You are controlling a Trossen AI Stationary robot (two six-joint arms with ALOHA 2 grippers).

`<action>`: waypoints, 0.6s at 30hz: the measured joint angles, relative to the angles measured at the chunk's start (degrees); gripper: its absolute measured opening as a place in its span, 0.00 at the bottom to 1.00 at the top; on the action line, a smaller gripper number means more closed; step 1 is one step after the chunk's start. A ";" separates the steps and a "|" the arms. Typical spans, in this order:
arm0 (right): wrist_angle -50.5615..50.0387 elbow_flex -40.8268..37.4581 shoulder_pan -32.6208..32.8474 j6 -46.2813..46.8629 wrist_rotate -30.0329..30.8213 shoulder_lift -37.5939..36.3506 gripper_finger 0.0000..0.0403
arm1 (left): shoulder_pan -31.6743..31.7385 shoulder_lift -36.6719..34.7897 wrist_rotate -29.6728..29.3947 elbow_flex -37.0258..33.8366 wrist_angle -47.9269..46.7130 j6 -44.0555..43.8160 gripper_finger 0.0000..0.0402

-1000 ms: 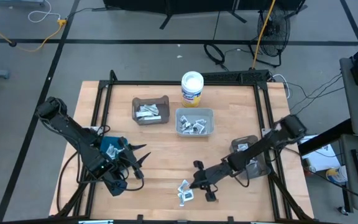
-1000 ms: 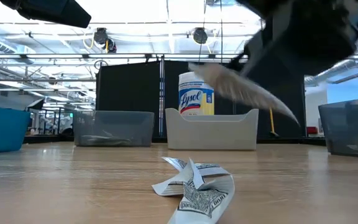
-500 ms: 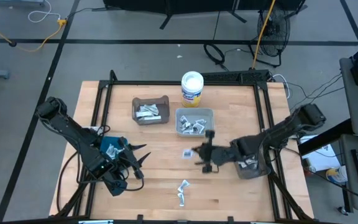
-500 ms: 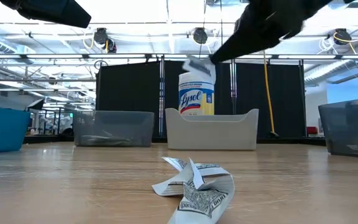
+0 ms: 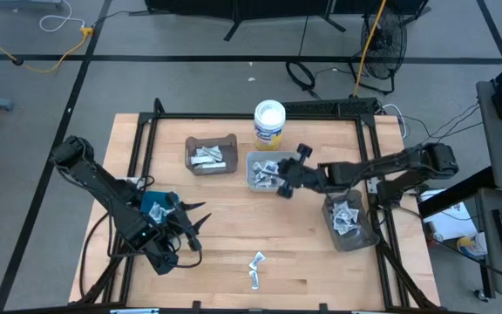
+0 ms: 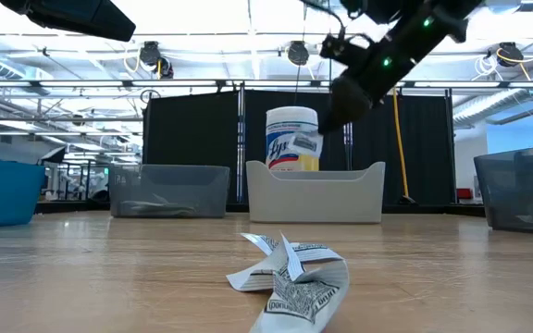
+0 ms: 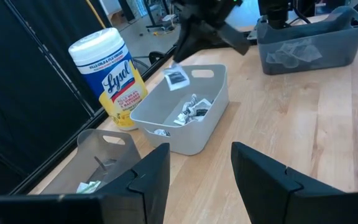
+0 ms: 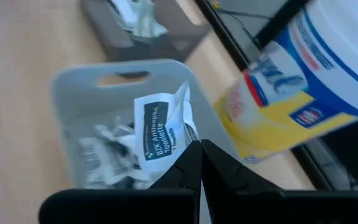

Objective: Pick & Place First Aid Supplies
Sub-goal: Put the gray towelette pack into the gray bin, then put the orange ointment pack into the blue bin

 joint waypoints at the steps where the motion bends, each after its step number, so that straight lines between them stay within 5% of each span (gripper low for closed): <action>1: -0.04 -0.29 -0.89 0.04 -0.49 0.00 0.00 | -0.01 0.00 0.00 0.00 -0.01 0.00 0.44; 9: 1.29 -3.27 -5.75 4.44 -10.06 0.02 0.00 | 0.00 -0.01 0.00 0.00 0.01 0.00 0.44; 18: 1.32 -4.84 -6.03 4.68 -10.30 0.02 0.15 | 0.10 -0.01 -0.02 0.00 0.07 -0.09 0.44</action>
